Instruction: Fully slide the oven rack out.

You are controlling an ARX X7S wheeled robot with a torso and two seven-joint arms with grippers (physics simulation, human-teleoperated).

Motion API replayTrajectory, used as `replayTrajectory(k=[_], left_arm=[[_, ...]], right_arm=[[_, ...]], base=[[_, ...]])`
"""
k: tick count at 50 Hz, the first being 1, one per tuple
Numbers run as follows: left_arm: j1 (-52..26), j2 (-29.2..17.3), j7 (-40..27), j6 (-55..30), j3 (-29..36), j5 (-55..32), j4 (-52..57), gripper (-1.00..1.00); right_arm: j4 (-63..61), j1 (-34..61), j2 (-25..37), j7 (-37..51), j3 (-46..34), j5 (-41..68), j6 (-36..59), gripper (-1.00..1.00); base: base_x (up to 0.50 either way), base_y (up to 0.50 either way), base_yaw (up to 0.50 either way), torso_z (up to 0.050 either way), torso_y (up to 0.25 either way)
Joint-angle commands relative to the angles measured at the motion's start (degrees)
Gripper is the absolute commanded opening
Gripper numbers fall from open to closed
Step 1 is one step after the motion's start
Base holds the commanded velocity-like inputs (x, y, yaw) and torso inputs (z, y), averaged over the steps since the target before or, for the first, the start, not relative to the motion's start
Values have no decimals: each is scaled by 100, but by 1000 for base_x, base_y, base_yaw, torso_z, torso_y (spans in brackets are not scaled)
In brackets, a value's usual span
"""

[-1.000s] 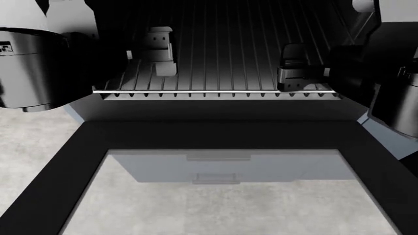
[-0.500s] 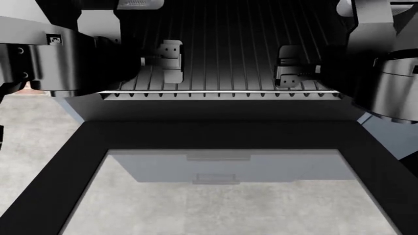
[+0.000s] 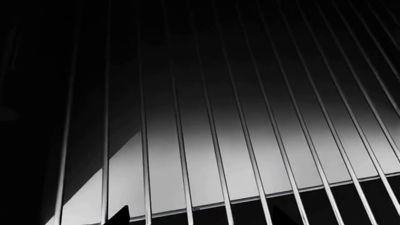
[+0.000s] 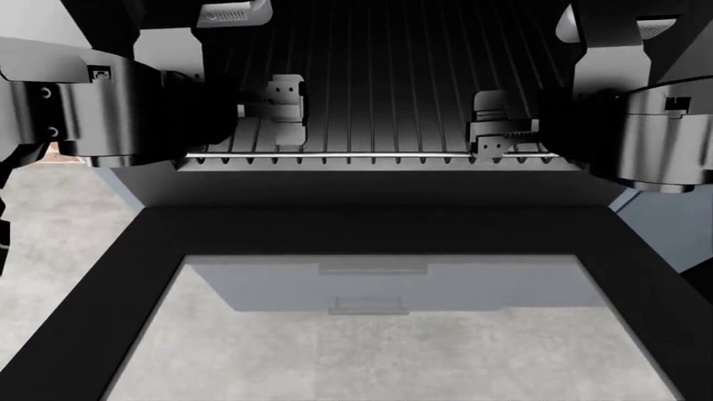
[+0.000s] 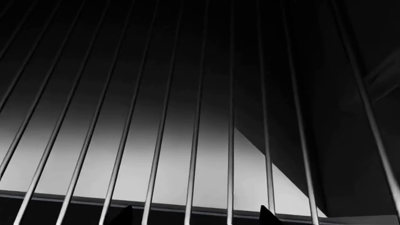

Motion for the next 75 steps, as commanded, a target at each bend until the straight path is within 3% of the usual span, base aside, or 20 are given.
replayTrajectory(k=[1,22,38,49,62,75], left_arm=[[594,-67,-33,86,235,-55,-64,100],[644,-440,-1147,-751,755,-1367,279,100],[1848,-1238,-1994,-311,1077,-2426,1614,100],[2824,-2006,-2069,306,947,-2658,2671,100],[4161,-3054,-1630,1076,680,-2518,3715,100],[5521,-3755,-1224,1567,945,-2010,4371,100]], right_arm=[[380,-232,-77,38,-299,42,54,100],[-263,-615,468,1539,-606,2175,532,100],[-2535,-2204,1679,2514,-439,3544,-716,100],[-3549,-3745,2529,2009,-86,3346,-1345,100],[-4926,-6259,3920,889,234,2526,-2645,100],[-5630,-8123,5237,-356,-318,1405,-4343,100]], base=[[0,0,0,0,-13],[0,0,0,-5,-16],[-2,0,-3,-7,-20],[-2,-2,-8,-11,-26],[-3,-1,-4,-13,-30],[-1,0,2,-13,-26]])
